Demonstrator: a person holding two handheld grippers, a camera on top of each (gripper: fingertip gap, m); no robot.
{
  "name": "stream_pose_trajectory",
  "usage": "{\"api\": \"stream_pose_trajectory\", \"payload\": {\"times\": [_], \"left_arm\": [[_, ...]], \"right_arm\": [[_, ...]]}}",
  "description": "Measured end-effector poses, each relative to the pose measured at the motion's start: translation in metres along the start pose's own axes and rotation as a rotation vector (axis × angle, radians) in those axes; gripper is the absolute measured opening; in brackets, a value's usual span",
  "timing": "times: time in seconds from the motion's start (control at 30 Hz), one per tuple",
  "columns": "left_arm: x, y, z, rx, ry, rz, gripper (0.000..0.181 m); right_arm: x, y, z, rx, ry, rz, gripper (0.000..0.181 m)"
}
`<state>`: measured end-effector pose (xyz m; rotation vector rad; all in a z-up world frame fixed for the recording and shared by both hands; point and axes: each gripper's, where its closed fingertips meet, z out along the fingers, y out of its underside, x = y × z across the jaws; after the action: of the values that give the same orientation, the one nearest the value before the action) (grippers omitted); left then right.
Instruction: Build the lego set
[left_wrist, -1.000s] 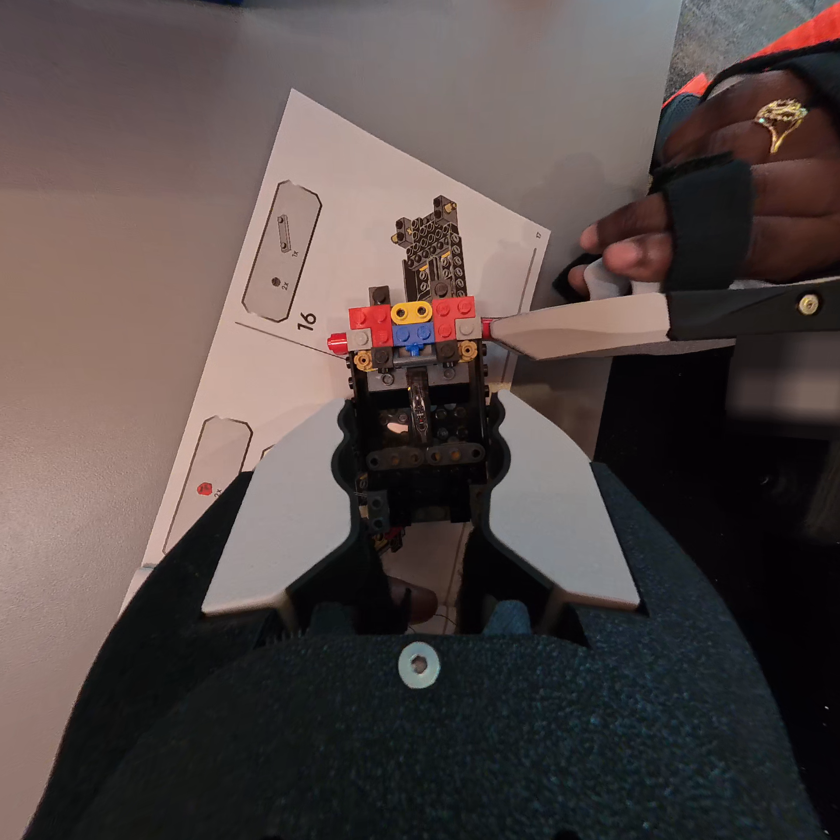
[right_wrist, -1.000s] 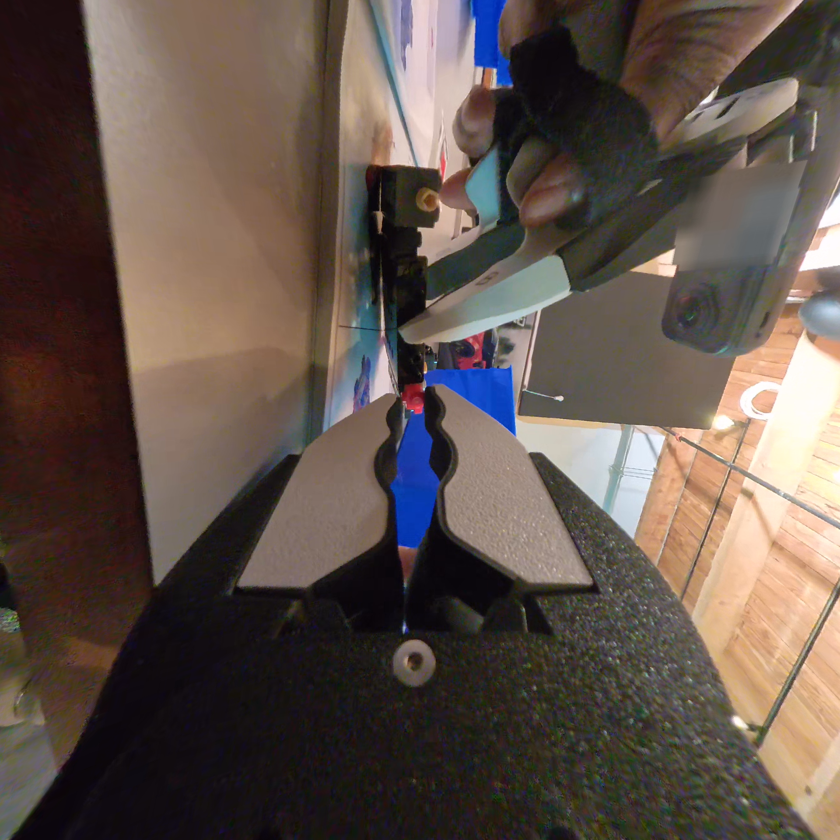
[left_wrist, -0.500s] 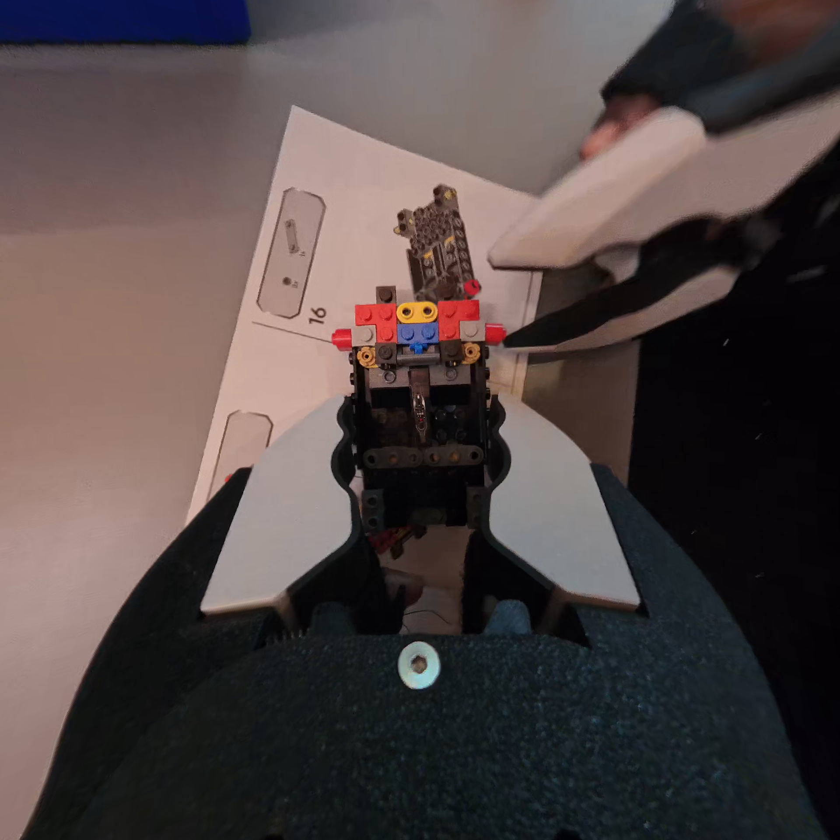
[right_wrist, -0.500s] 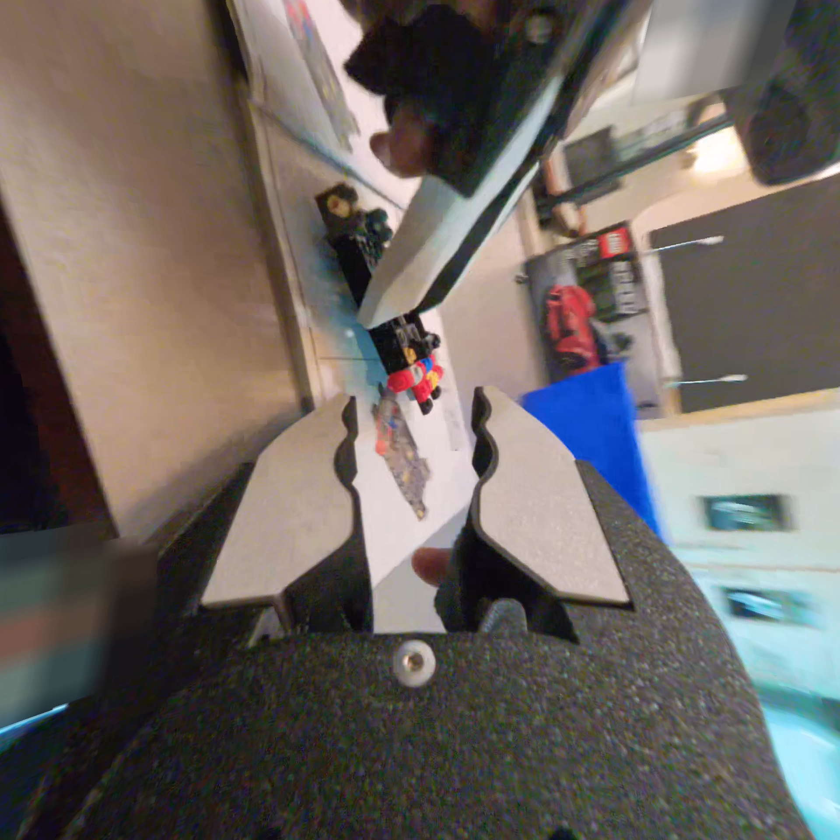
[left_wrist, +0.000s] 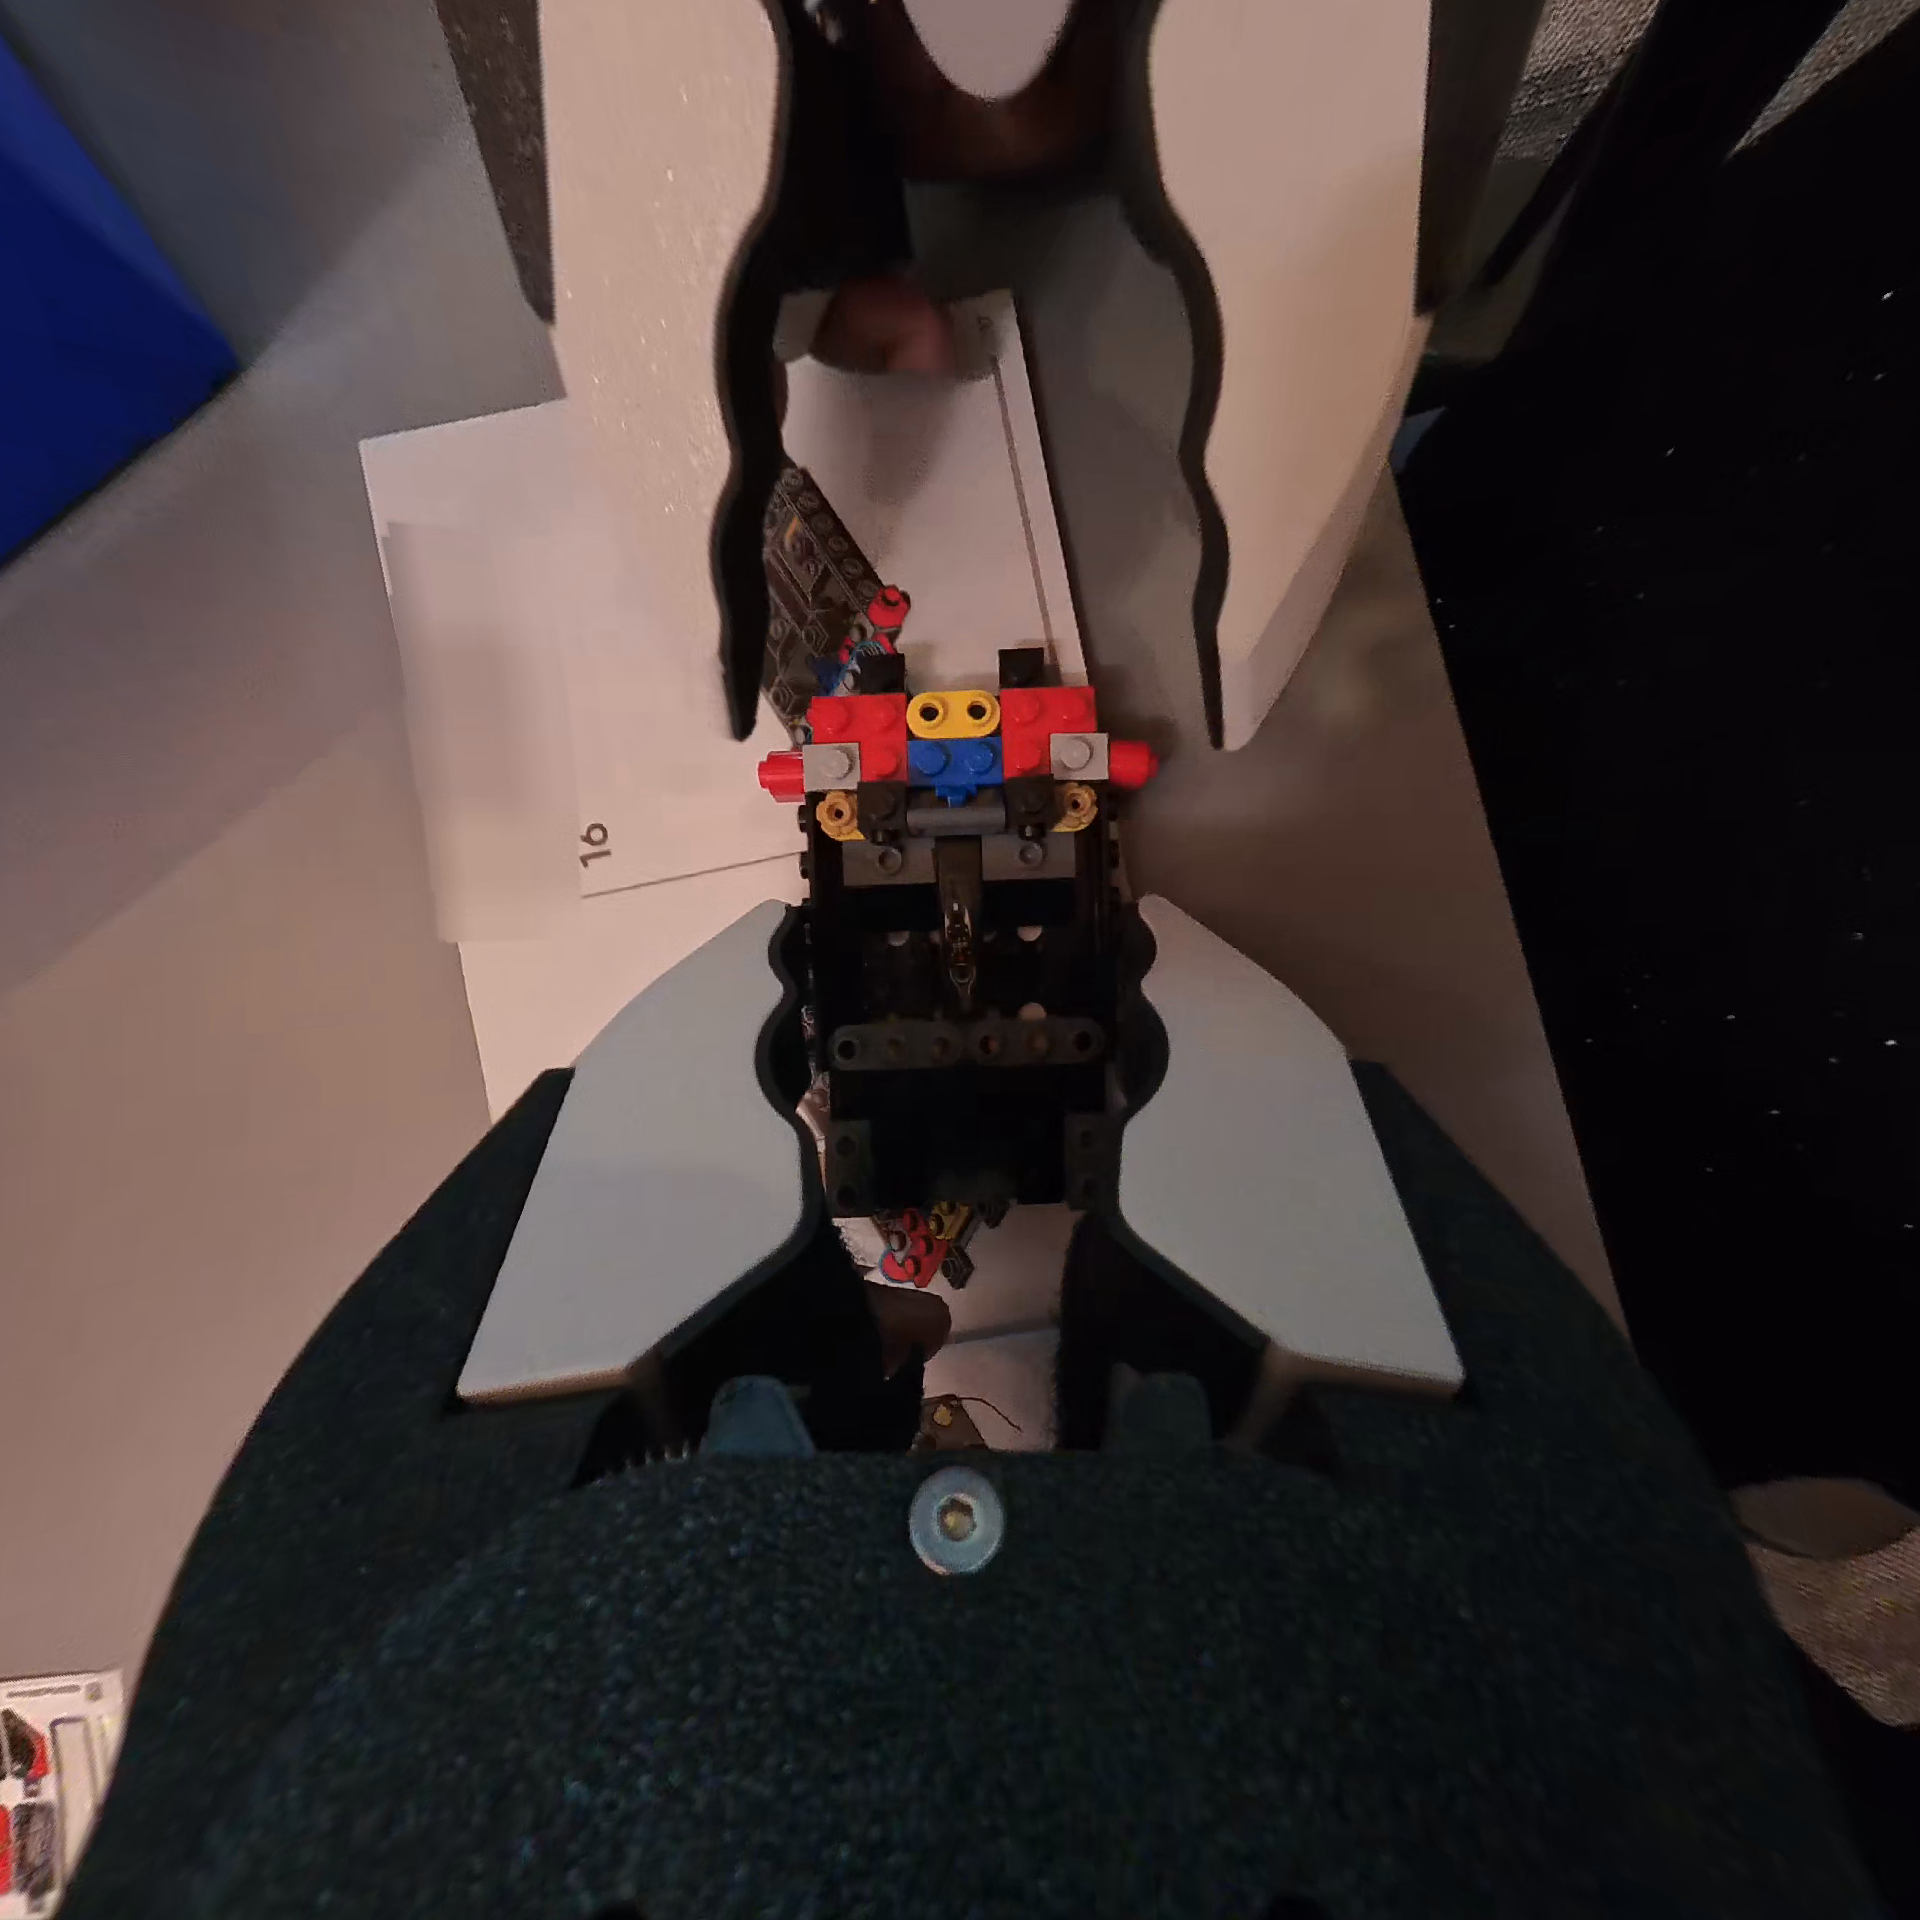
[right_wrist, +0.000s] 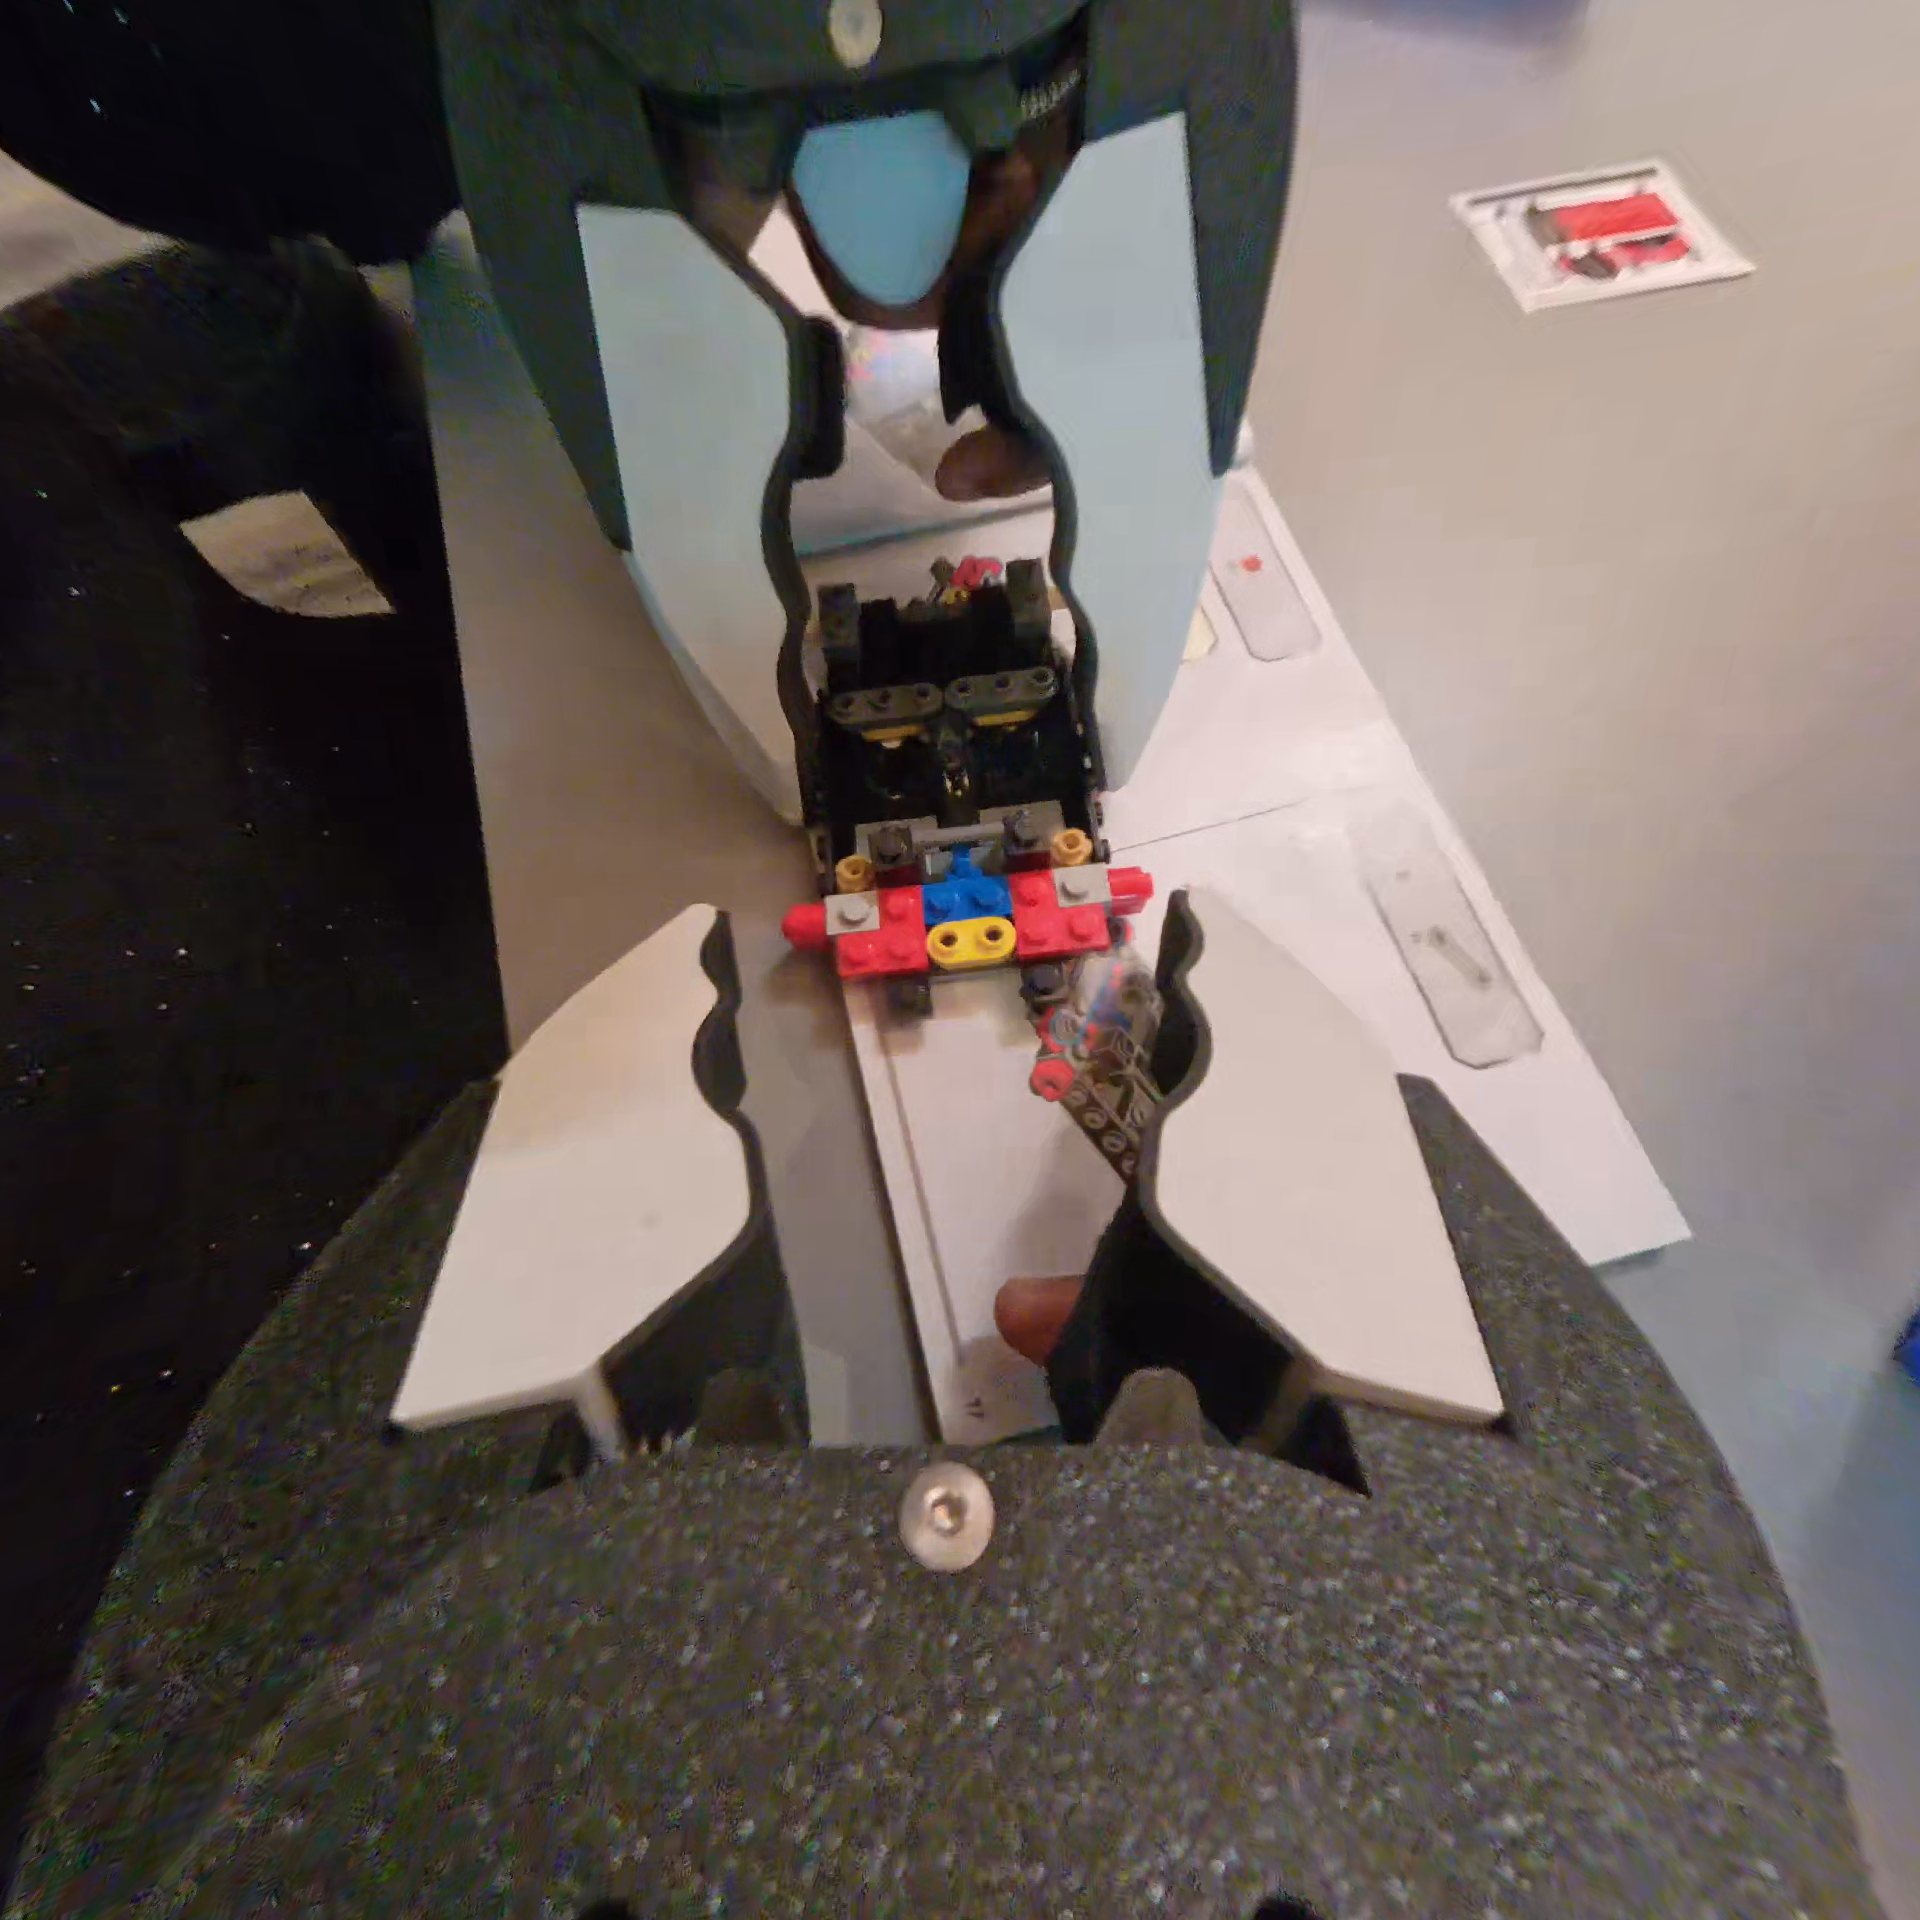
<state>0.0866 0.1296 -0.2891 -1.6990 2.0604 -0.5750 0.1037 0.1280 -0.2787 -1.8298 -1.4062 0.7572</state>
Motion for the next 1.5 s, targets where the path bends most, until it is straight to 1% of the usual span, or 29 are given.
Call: {"api": "stream_pose_trajectory", "payload": {"times": [0.13, 0.3, 0.47, 0.67, 0.87, 1.0, 1.1, 1.2, 1.37, 1.5], "left_arm": [[0.001, 0.0, 0.0, -0.001, 0.021, -0.008, 0.057], [0.002, 0.001, 0.0, 0.003, 0.037, 0.005, 0.057], [0.0, 0.002, 0.0, 0.009, 0.057, -0.007, 0.057], [-0.002, 0.002, -0.004, -0.008, 0.082, 0.006, 0.057], [-0.009, 0.005, -0.002, -0.058, 0.049, 0.031, 0.057], [-0.009, 0.005, -0.002, -0.046, 0.037, 0.005, 0.056], [-0.009, 0.005, -0.002, -0.061, 0.018, 0.008, 0.056], [-0.008, 0.005, -0.002, -0.067, 0.011, 0.018, 0.056], [-0.008, 0.005, -0.002, -0.033, 0.007, 0.008, 0.056], [-0.007, 0.005, -0.002, -0.043, 0.001, 0.016, 0.056]], "right_arm": [[0.003, 0.002, 0.005, -0.033, 0.045, -0.01, 0.079], [0.0, 0.006, 0.01, -0.078, 0.015, -0.037, 0.082], [0.002, 0.006, 0.013, -0.099, 0.011, -0.05, 0.073], [0.003, 0.004, 0.013, -0.12, -0.012, -0.052, 0.072], [0.011, 0.004, 0.014, -0.174, 0.016, -0.062, 0.073], [0.011, 0.005, 0.015, -0.163, 0.028, -0.034, 0.073], [0.011, 0.005, 0.015, -0.171, 0.038, -0.028, 0.072], [0.011, 0.006, 0.015, -0.176, 0.028, -0.034, 0.072], [0.011, 0.006, 0.016, -0.17, 0.011, -0.048, 0.071], [0.011, 0.006, 0.016, -0.174, 0.01, -0.052, 0.071]]}}
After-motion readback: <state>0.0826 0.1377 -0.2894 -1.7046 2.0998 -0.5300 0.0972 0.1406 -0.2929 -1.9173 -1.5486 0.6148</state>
